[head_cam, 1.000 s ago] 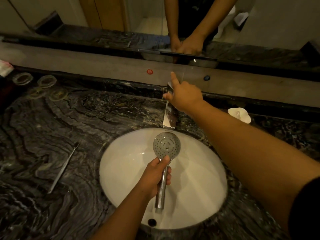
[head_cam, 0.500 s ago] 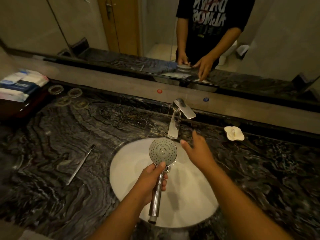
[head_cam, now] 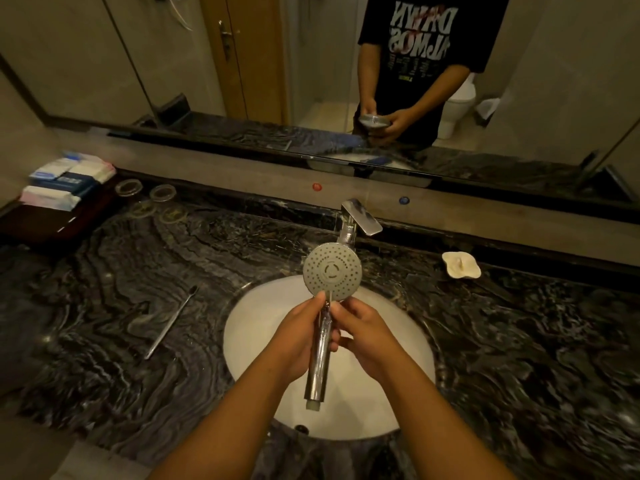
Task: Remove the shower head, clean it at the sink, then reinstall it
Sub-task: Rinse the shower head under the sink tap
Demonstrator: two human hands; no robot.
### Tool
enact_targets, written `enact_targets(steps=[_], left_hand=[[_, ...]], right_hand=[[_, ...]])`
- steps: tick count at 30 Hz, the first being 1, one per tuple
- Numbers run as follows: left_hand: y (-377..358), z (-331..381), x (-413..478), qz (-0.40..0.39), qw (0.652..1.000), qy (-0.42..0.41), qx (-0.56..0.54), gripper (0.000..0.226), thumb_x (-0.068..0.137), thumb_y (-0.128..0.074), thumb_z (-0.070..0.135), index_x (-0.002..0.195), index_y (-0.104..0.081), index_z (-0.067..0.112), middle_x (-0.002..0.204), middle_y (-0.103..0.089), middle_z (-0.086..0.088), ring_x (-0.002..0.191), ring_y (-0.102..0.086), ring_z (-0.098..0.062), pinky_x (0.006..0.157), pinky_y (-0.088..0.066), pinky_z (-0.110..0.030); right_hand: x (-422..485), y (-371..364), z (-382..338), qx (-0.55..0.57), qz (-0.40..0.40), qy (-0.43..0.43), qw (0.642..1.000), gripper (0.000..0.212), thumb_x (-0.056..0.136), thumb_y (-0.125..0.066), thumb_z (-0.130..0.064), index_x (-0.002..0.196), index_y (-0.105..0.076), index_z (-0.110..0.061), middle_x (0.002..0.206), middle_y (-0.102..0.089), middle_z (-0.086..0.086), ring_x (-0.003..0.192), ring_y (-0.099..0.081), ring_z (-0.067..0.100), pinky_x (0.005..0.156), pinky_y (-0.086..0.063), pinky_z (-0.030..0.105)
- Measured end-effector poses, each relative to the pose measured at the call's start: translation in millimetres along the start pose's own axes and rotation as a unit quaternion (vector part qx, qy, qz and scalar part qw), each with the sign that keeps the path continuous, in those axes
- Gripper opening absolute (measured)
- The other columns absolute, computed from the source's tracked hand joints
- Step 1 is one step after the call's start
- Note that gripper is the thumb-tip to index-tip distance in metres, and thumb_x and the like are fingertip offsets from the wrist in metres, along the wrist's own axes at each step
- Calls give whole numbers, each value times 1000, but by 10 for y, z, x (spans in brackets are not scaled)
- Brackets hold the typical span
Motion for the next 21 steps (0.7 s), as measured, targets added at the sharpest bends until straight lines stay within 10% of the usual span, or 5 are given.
enact_targets(steps=[7,21], left_hand=[[-42,150,-26,-21,1000,-18,5,44,98,-52,44,112,-71,6,85,-68,-15,69,-61,-22,61,-52,-35],[181,292,-96,-138,969,-35,203,33,93,-64,37,125,-58,31,108,-73,-13,100,-71,-33,83,-59,-46]], right_hand=[[82,-42,-167,58,8,10,998,20,98,-61,-29,107,-73,-15,78,-56,14,57,-53,19,57,-47,36],[68,-230,-863,-18,43,92,995,32,95,-64,-6,121,-62,-24,116,-73,11,106,-72,26,83,-61,37]])
Point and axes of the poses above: each hand's wrist, its own x-axis towards the middle knuckle, its own y-axis out of the back of the hand, z = x × y, the point moved 5 cm from there along x, towards the middle knuckle
